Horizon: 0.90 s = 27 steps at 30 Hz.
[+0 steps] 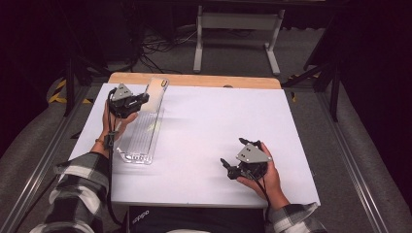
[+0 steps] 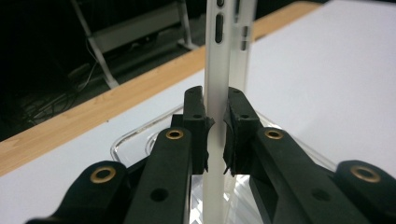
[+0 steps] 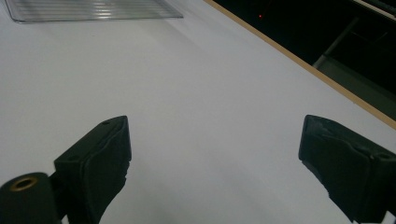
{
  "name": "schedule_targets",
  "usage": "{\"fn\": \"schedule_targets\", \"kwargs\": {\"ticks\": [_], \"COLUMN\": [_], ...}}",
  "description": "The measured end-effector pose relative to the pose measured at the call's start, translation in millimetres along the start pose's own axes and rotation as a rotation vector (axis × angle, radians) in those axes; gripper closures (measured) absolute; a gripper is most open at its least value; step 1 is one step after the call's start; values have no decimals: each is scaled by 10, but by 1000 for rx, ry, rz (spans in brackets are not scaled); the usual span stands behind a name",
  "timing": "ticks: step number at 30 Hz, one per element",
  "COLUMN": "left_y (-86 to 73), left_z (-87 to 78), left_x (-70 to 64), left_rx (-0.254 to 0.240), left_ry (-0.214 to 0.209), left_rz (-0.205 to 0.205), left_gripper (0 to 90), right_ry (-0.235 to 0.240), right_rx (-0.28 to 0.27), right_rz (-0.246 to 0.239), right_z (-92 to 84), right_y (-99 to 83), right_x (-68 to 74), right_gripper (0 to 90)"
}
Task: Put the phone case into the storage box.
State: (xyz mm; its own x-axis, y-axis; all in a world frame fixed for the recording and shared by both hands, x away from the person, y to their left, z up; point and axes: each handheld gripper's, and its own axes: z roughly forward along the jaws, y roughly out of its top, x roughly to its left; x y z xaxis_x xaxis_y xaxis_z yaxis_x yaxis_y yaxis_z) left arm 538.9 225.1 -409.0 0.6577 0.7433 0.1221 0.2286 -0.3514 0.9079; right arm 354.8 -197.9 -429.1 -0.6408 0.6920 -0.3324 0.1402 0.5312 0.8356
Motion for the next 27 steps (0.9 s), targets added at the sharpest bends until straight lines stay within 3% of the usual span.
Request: {"fn": "schedule_targets", "kwargs": {"ticks": [6, 15, 18, 22, 27], "left_y": [0, -62, -105, -124, -131], "left_z": [66, 178, 216, 208, 169], "left_x": [37, 166, 184, 214, 240], "left_rx": [21, 57, 83, 65, 29], "left_ry": [55, 32, 45, 74, 106], "left_rz": [13, -24, -29, -46, -72], "left_gripper": [815, 788, 768, 678, 627], "right_ry": [5, 21, 24, 27, 38], "right_rx": [6, 23, 23, 24, 20], "right_rz": [-5, -16, -14, -13, -22], "right_z": [13, 60, 61, 59, 59], "right_y": [4, 7, 7, 5, 9], "right_x": [-2, 9, 2, -4, 5], "right_gripper": [100, 101, 101, 101, 101]}}
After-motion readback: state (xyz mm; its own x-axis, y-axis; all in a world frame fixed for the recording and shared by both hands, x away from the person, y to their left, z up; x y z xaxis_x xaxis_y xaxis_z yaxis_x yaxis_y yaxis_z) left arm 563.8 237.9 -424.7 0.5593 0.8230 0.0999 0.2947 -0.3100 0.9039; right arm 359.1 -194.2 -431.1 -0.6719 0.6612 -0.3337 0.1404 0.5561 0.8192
